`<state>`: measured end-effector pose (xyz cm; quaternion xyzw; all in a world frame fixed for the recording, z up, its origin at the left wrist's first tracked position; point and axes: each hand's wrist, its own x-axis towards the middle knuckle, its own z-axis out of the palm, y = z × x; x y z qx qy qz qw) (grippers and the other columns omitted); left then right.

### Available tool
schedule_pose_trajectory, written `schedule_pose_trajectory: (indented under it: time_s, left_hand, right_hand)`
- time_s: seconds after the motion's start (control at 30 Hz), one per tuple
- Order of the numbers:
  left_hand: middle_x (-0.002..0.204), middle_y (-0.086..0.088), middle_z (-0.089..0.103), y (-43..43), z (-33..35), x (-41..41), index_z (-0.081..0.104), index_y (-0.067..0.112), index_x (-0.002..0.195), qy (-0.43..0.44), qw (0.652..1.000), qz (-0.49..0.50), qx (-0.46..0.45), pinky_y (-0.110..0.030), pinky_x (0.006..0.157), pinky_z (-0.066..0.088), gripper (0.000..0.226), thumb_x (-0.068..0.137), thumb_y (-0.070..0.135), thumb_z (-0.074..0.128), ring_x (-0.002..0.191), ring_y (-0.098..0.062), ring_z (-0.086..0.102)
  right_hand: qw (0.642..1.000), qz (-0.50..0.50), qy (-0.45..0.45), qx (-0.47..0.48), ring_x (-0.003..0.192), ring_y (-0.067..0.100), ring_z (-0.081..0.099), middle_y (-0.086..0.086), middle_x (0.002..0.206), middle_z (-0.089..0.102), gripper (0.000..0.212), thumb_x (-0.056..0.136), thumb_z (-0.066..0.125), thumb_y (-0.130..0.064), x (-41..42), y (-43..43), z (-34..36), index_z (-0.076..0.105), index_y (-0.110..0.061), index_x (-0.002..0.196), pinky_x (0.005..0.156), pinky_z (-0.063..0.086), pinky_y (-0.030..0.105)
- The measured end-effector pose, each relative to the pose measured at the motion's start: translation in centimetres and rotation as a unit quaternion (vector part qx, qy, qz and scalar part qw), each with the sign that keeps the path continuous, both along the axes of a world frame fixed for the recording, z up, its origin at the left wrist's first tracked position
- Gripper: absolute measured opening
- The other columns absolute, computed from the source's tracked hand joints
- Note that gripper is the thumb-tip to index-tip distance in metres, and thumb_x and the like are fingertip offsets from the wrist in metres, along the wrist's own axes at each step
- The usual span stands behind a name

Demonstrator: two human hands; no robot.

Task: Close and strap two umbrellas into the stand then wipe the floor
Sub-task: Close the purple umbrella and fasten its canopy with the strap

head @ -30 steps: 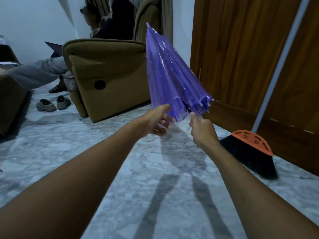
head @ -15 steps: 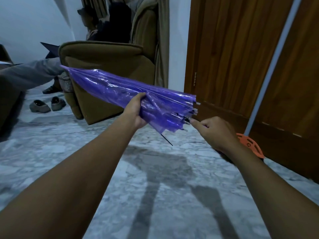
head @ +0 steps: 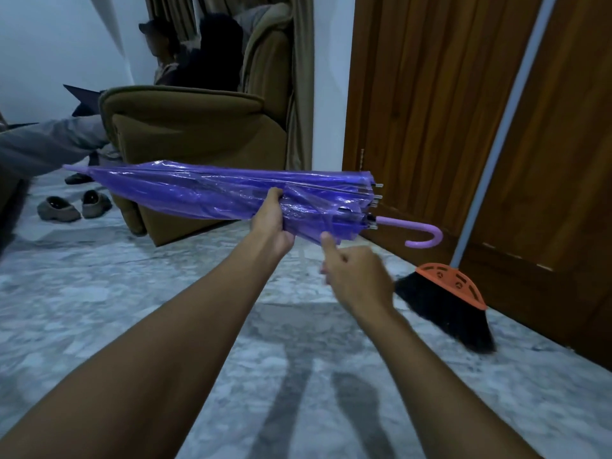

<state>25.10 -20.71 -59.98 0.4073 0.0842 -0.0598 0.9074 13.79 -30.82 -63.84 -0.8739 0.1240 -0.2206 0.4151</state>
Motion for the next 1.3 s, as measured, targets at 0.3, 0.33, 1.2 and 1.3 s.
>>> schedule_pose_trajectory:
  time_s: [0.3, 0.33, 1.2, 1.3]
  left_hand:
    - [0.081, -0.002, 0.071, -7.8, 2.1, -4.0, 0.065, 0.017, 0.088, 0.034, 0.991, -0.11, 0.062, -0.032, 0.075, 0.053, 0.012, 0.087, 0.028, 0.061, 0.075, -0.014, 0.065]
    - [0.079, -0.002, 0.07, -8.5, 2.9, -4.4, 0.064, 0.018, 0.085, 0.044, 0.987, -0.134, 0.072, -0.034, 0.086, 0.052, 0.012, 0.086, 0.03, 0.063, 0.077, -0.015, 0.064]
    - [0.121, 0.003, 0.063, -9.9, 58.8, -19.1, 0.036, 0.032, 0.137, -0.306, 0.771, -0.158, 0.535, -0.041, 0.084, 0.055, 0.078, 0.071, 0.037, 0.078, 0.105, -0.02, 0.063]
    - [0.101, 0.008, 0.069, -9.1, 62.0, -18.5, 0.054, 0.03, 0.12, -0.325, 0.8, -0.191, 0.466, -0.033, 0.077, 0.055, 0.057, 0.066, 0.034, 0.072, 0.089, -0.014, 0.068]
  right_hand:
    - [0.853, -0.03, -0.069, 0.516, 0.097, 0.016, 0.068, 0.001, 0.113, 0.069, 0.066, 0.08, 0.074, -0.049, 4.3, -3.3, 4.0, 0.051, -0.015, 0.131, 0.084, 0.055, 0.035]
    - [0.851, -0.051, -0.087, 0.516, 0.093, 0.018, 0.071, 0.004, 0.111, 0.071, 0.063, 0.08, 0.074, -0.045, 4.7, -4.3, 4.7, 0.053, -0.014, 0.13, 0.077, 0.057, 0.031]
    - [0.966, -0.166, -0.129, 0.147, 0.106, 0.014, 0.063, 0.0, 0.122, 0.064, 0.051, 0.087, 0.073, -0.03, -12.2, -8.9, 68.4, 0.048, -0.013, 0.128, 0.09, 0.046, 0.019]
    - [0.973, -0.072, -0.129, 0.179, 0.095, 0.009, 0.07, 0.001, 0.116, 0.068, 0.043, 0.088, 0.073, -0.027, -14.6, -9.0, 70.6, 0.047, -0.027, 0.121, 0.081, 0.056, 0.022]
